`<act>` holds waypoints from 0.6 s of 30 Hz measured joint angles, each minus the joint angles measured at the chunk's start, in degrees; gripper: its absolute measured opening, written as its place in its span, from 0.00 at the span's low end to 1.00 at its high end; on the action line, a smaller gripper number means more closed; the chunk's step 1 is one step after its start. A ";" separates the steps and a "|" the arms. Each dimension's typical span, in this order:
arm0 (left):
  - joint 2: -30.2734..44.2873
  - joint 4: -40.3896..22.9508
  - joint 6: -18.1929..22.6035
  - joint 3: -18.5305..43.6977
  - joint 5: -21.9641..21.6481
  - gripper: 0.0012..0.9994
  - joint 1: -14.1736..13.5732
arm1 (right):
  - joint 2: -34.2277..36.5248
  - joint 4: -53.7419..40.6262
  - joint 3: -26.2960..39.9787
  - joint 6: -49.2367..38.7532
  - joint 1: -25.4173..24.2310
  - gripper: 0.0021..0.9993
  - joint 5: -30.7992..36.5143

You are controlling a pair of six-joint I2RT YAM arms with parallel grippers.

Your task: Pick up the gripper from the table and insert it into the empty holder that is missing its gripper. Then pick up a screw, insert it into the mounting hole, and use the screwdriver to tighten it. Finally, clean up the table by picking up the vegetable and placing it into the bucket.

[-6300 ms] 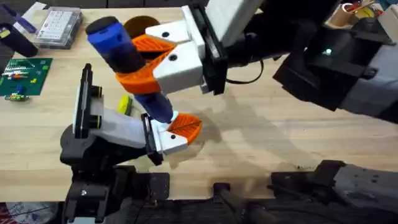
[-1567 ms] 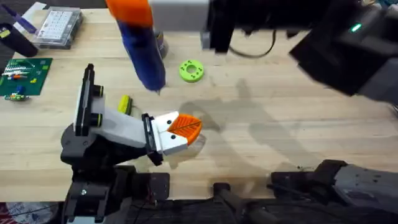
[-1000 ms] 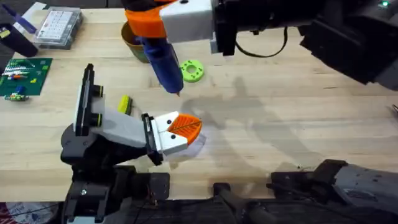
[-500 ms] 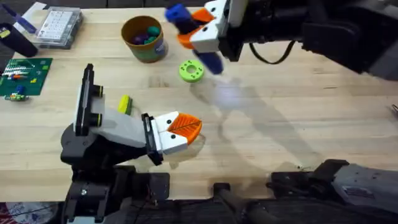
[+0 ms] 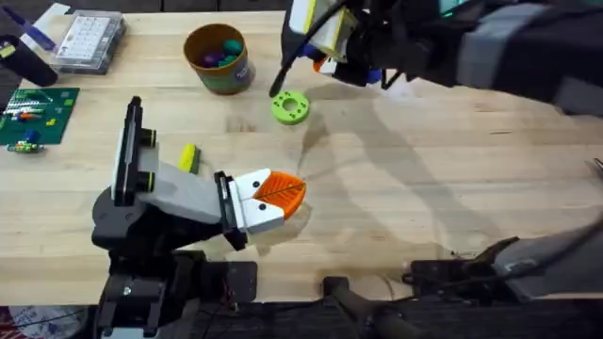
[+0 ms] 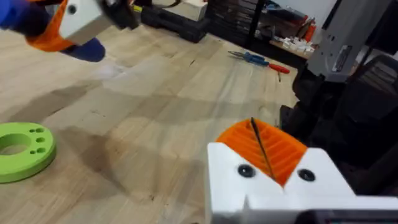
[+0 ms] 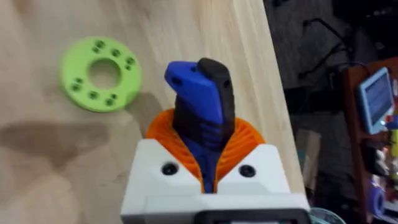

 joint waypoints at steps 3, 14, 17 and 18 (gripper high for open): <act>0.00 0.00 0.00 0.00 0.00 0.01 0.00 | 4.77 3.70 0.02 -3.53 -2.37 0.05 1.26; 0.00 0.00 0.00 0.00 0.00 0.01 0.00 | 14.29 9.59 0.04 -11.35 -6.95 0.05 3.23; 0.00 0.00 0.00 0.00 0.00 0.01 0.00 | 14.76 9.58 0.04 -12.62 -6.80 0.05 3.27; 0.00 0.00 0.00 0.00 0.00 0.01 0.00 | 14.78 9.57 0.04 -12.91 -6.80 0.05 3.30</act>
